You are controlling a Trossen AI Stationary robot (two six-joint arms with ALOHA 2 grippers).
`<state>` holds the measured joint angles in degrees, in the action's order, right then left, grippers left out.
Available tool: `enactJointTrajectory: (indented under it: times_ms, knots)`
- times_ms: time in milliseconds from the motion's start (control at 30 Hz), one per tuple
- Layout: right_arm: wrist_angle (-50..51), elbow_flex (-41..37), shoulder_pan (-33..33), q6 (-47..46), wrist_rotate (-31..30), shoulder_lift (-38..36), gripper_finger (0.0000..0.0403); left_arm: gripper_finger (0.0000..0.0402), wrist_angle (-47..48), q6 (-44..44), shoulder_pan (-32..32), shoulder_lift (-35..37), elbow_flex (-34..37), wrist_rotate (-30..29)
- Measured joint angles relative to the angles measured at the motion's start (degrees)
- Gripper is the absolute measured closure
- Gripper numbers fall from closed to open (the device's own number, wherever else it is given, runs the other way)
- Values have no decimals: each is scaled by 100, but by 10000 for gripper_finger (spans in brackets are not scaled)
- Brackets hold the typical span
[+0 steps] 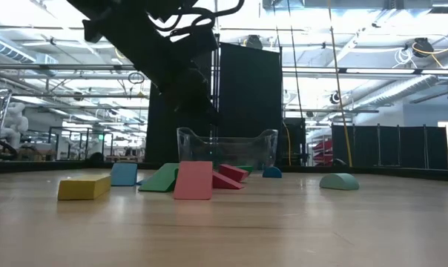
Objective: Sort blocks by size
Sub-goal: Put the yellow rectangle block into the bottom right transparent bin, then put the dark blue triangle block into the top transparent bin
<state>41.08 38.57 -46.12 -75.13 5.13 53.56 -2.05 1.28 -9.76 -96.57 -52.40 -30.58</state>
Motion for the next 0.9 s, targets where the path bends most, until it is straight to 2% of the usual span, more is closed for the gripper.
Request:
enactJointTrajectory:
  times_ms: [133, 233, 300, 400, 467, 533, 700, 900]
  knots:
    - [200, 550, 2, 633, -520, 0, 295, 185, 121, -157, 0, 0, 0, 227]
    - [287, 962, -1, 1419, -1231, 0, 297, 185, 351, -257, -4, 0, 0, 383]
    - [249, 1164, -1, 2073, -1976, -4, 298, 185, 540, -379, -30, 0, 0, 409]
    - [77, 1221, 1, 2853, -3475, -3, 298, 185, 881, -634, -89, -2, 0, 516]
    - [28, 1221, 5, 3108, -4339, 41, 298, 185, 1118, -869, -125, 0, 0, 754]
    - [53, 1221, 57, 3288, -4908, 123, 298, 185, 1333, -1175, -129, -2, 0, 1134]
    - [-58, 1219, 333, 3574, -5205, 377, 298, 185, 1648, -1734, -126, -2, 0, 1869]
    - [-493, 1219, 634, 3616, -5211, 956, 298, 185, 1660, -1899, -127, -2, 0, 1983]
